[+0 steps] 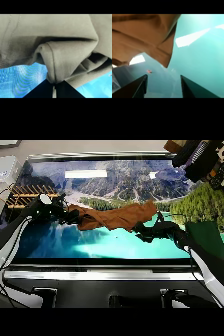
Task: Fold the clothes and pants, and hang the long-sleeved shirts on hangers.
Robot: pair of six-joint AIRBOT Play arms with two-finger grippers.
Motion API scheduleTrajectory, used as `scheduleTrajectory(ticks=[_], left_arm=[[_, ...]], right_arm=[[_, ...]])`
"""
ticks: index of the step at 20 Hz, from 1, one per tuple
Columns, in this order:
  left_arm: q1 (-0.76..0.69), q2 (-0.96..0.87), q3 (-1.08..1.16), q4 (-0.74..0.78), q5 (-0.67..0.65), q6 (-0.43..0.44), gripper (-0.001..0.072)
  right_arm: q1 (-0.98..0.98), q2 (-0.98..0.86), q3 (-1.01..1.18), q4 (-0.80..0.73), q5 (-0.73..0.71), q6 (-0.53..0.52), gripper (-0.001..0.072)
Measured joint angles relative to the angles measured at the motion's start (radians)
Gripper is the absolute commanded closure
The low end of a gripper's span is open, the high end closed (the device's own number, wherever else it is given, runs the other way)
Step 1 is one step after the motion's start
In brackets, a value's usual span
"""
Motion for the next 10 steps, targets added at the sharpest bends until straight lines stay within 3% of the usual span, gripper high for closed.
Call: scheduleTrajectory(ticks=[1, 4, 5, 6, 10], left_arm=[[0.0, 0.0, 0.0, 0.0, 0.0, 0.0, 0.0692], [0.0, 0.0, 0.0, 0.0, 0.0, 0.0, 0.0693], [0.0, 0.0, 0.0, 0.0, 0.0, 0.0, 0.0692], [0.0, 0.0, 0.0, 0.0, 0.0, 0.0, 0.0692], [0.0, 0.0, 0.0, 0.0, 0.0, 0.002, 0.0693]], right_arm=[[0.001, -0.005, -0.001, 0.001, 0.014, 0.011, 0.03], [0.003, -0.027, -0.002, 0.023, 0.04, 0.037, 0.0325], [0.003, -0.036, -0.001, 0.037, 0.046, 0.041, 0.0387], [0.003, -0.046, -0.001, 0.047, 0.05, 0.042, 0.0404], [0.004, -0.069, -0.001, 0.083, 0.069, 0.048, 0.0406]])
